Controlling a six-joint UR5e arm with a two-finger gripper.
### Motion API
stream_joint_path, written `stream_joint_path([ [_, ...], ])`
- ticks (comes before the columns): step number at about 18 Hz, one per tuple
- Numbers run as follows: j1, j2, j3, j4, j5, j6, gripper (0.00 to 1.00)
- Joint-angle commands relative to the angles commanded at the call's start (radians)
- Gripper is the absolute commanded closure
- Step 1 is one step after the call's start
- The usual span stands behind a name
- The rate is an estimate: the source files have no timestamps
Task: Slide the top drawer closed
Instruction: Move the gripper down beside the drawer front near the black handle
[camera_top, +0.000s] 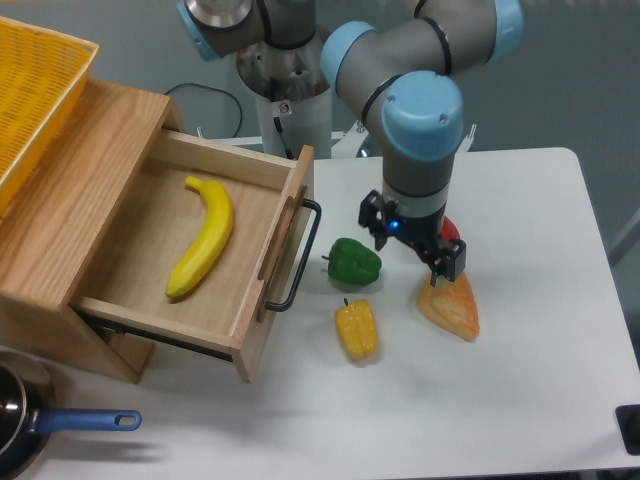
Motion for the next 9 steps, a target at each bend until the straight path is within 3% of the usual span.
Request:
stream_joint_path([
  [9,-0.020,0.015,-0.008,-0.034,-0.021,-0.022,0.00],
])
